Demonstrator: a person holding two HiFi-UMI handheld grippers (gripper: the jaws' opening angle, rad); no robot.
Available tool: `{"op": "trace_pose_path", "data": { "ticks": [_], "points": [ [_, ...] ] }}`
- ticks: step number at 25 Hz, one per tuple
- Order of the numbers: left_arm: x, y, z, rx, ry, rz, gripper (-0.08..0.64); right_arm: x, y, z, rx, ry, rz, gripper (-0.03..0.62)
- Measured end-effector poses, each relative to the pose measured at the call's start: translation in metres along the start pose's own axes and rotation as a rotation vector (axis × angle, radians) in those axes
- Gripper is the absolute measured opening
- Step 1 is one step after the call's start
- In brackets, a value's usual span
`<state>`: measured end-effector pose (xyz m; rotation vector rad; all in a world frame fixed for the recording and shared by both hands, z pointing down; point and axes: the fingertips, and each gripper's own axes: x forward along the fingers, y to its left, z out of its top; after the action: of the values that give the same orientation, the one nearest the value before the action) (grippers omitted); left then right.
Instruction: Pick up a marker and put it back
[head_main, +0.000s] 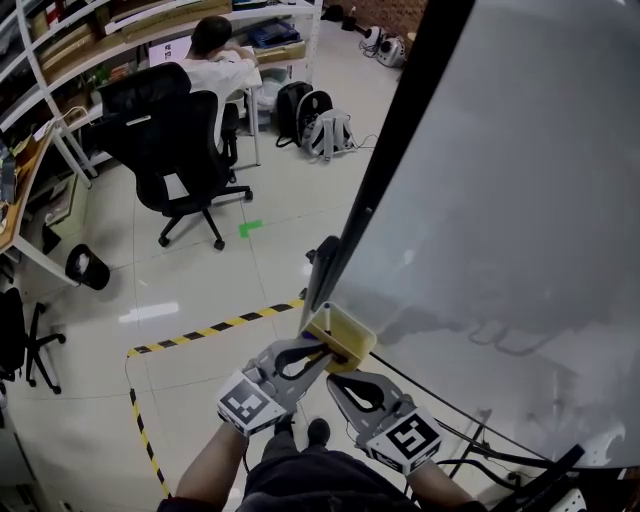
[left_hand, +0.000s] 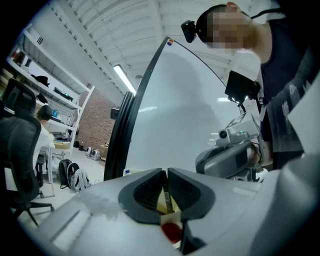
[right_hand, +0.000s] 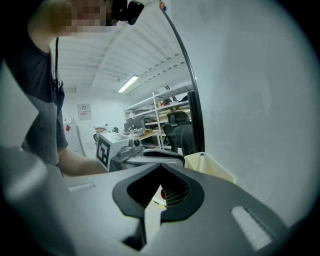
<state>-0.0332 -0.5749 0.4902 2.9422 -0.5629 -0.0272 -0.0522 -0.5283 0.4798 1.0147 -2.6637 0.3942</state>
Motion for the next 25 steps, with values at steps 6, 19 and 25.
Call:
{"op": "trace_pose_path", "data": {
  "ticks": [6, 19, 25],
  "points": [
    [-0.002, 0.001, 0.017, -0.027, -0.037, 0.031, 0.032, -0.004, -0.002, 0.005, -0.011, -0.009, 0.002, 0.0],
    [-0.029, -0.033, 0.095, 0.14, -0.108, 0.124, 0.026, -0.031, -0.002, 0.062, -0.146, -0.174, -0.015, 0.0],
    [-0.047, -0.066, 0.137, 0.227, -0.112, 0.209, 0.026, -0.06, 0.018, 0.088, -0.196, -0.243, 0.001, 0.0]
  ]
}}
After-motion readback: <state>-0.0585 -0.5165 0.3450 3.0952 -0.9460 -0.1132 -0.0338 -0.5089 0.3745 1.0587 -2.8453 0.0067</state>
